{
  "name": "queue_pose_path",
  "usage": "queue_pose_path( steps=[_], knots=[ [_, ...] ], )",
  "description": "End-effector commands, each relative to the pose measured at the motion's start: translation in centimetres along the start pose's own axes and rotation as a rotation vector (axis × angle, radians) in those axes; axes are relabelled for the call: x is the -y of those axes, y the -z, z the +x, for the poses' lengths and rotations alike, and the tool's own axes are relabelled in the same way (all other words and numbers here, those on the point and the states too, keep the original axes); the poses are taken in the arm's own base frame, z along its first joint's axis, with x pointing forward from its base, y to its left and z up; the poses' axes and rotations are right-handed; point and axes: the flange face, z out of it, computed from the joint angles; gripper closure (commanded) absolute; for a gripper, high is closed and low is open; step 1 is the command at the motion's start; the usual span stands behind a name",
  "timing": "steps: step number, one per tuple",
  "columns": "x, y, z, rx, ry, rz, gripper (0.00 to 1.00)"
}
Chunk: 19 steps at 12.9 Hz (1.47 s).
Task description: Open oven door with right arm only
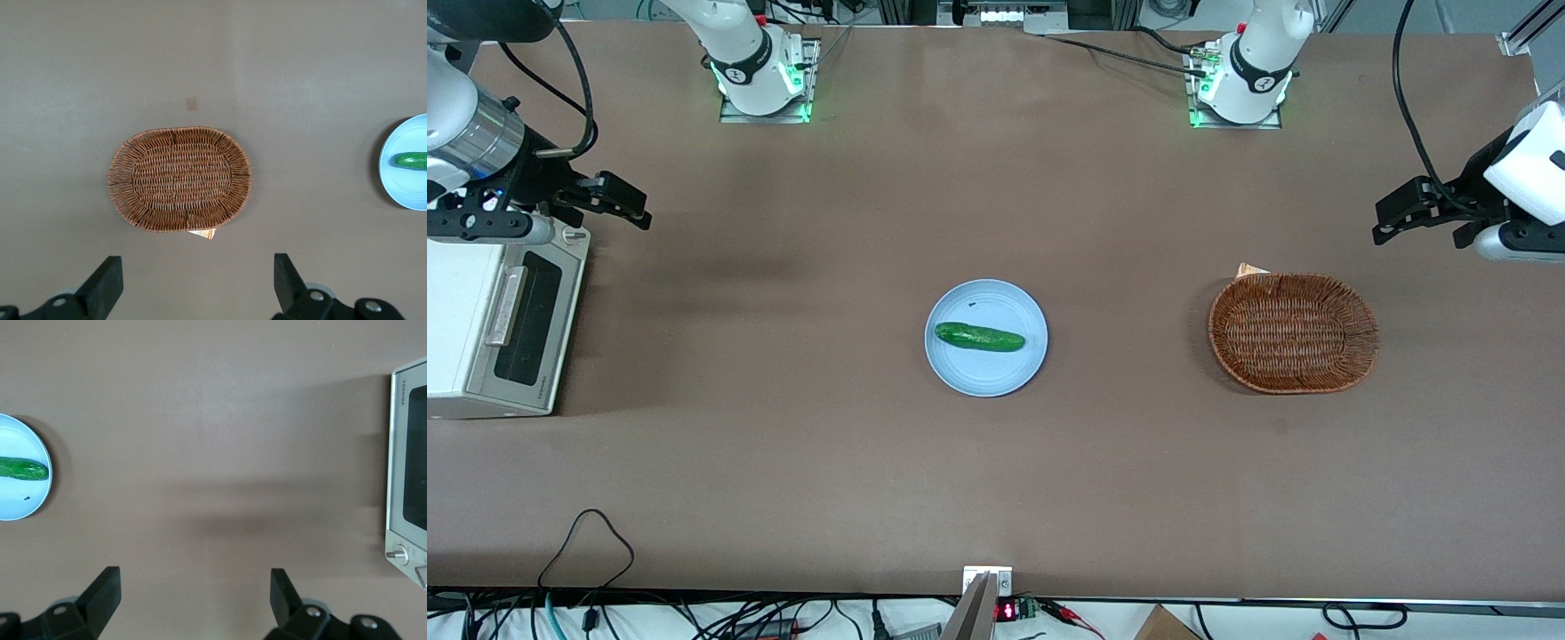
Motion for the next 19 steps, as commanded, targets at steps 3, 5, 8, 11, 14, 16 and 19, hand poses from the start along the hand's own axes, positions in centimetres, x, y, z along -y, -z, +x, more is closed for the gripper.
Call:
queue_pose_path(
  steps=[3,5,8,11,14,16,19],
  knots=[
    [-0.34,0.9,0.16,-0.005,0.007,0.007,0.01],
    [-0.39,1.04,0.17,-0.007,0.004,0.009,0.01],
    [-0.24,0.88,0.24,-0.005,0.004,0.007,0.01],
    [-0.41,0.8,0.3,-0.004,0.005,0.007,0.01],
    [-0.6,0.17,0.37,0.023,-0.012,0.012,0.01],
    [-0.62,0.16,0.35,0.024,-0.005,0.01,0.01],
    [-0.53,0.13,0.31,0.027,0.006,0.003,0.35]
  ],
)
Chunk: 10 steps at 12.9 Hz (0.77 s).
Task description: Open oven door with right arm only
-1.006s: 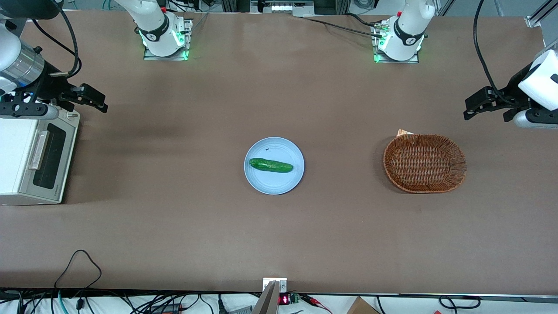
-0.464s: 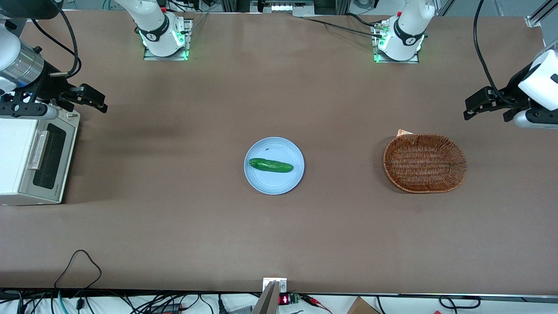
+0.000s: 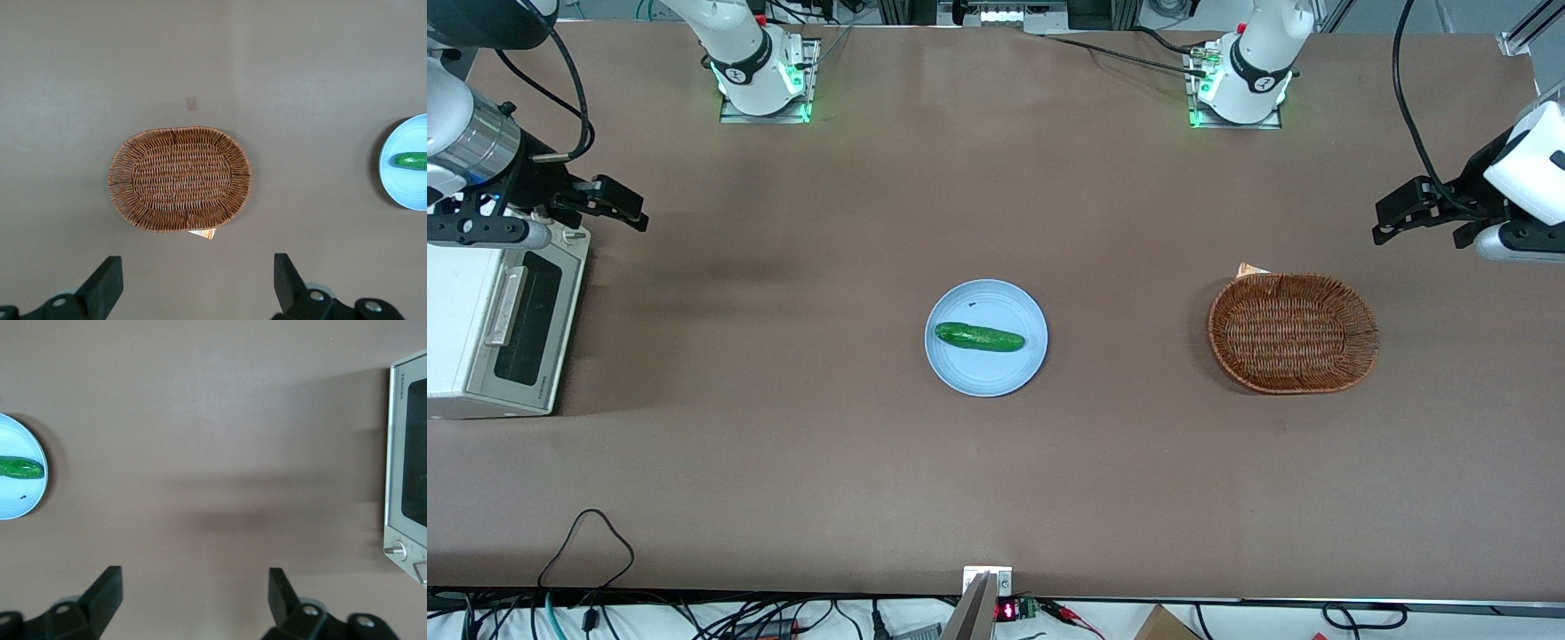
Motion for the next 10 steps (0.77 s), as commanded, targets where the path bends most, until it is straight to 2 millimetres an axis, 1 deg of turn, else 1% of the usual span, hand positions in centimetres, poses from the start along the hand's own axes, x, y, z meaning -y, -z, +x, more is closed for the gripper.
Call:
queue_pose_path(
  steps=[1,2,3,5,7,10],
  knots=[
    [-0.08,0.59,0.01,0.008,0.016,0.002,0.56],
    [-0.15,-0.06,0.31,0.021,0.012,0.003,0.58],
    [0.01,-0.17,0.38,0.023,0.008,0.001,0.69],
    [0.3,-0.26,0.38,0.029,0.011,-0.005,0.83],
    [0.04,-0.14,0.38,0.03,0.007,-0.006,0.91],
    [-0.05,-0.21,0.29,0.039,0.006,-0.007,0.98]
  ],
)
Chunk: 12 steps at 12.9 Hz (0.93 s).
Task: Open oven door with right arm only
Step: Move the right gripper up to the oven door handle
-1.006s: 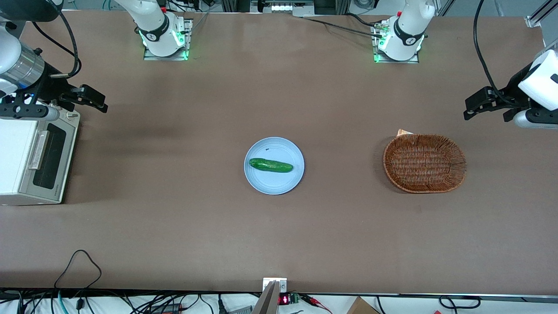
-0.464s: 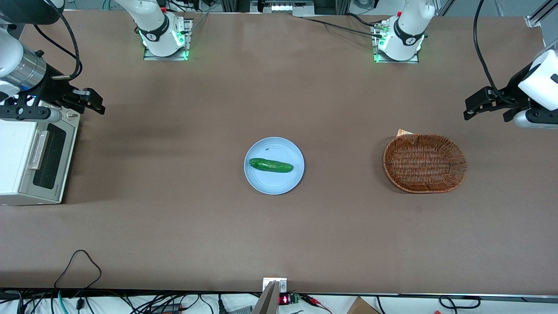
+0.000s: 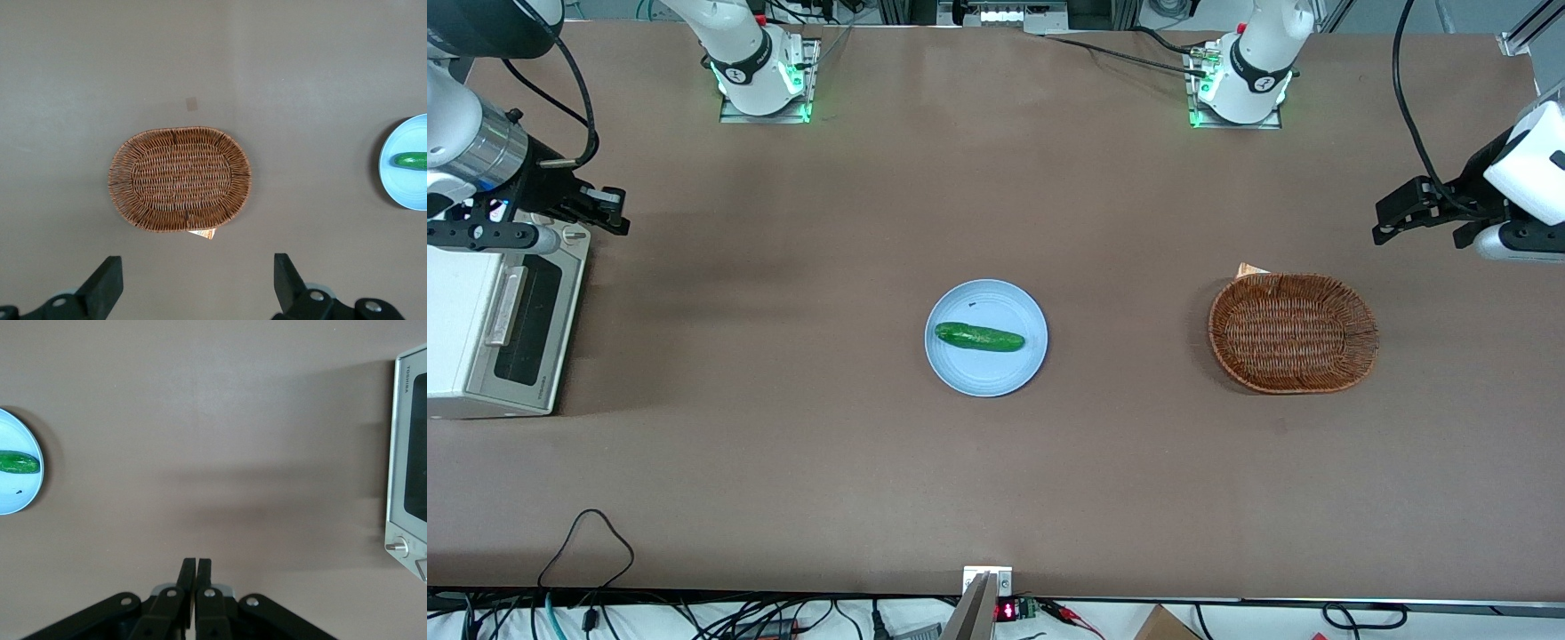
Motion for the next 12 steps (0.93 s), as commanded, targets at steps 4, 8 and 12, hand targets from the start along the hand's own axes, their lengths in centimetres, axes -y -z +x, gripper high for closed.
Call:
queue_pose_path(
  steps=[4,8,12],
  knots=[
    [-2.7,-1.7,0.0,0.167,-0.145,-0.072,1.0],
    [-4.4,-4.4,1.6,0.247,-0.213,-0.273,1.0],
    [-5.7,-9.0,4.7,0.213,-0.204,-0.658,1.0]
  ],
)
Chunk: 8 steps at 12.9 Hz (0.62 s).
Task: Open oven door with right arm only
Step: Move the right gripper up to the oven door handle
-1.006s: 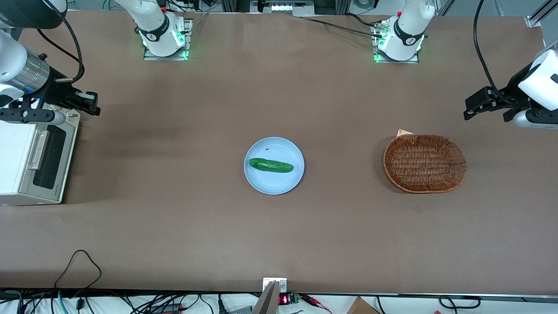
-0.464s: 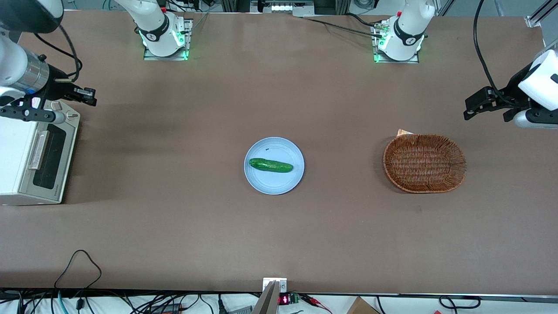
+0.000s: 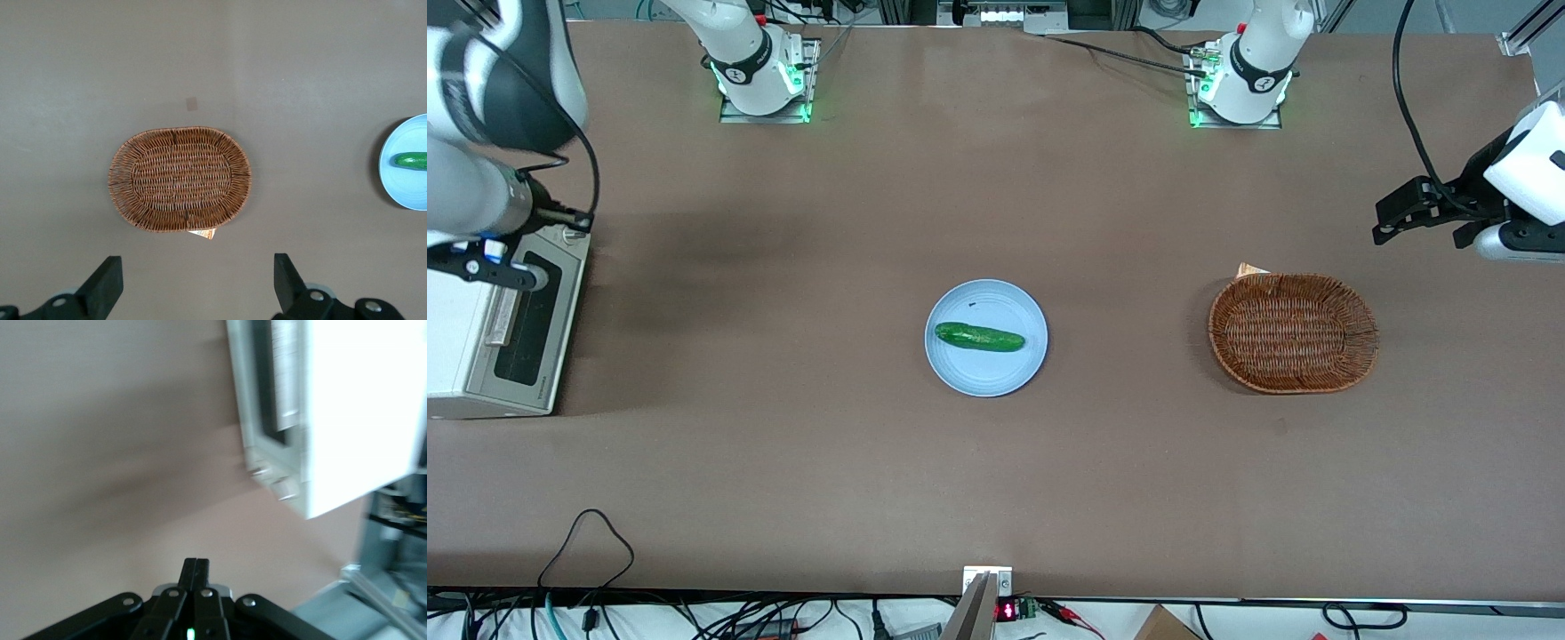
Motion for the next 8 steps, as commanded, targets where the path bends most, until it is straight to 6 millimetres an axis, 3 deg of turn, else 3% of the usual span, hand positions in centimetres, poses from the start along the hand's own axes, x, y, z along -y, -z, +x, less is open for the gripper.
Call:
queue_pose_path(
  steps=[1,3,8],
  knots=[
    [2.5,-1.3,2.9,-0.065,-0.055,-0.214,0.99],
    [3.7,-3.8,4.9,-0.133,-0.11,-0.302,0.99],
    [3.5,-8.4,7.7,-0.281,-0.112,-0.481,0.99]
  ],
)
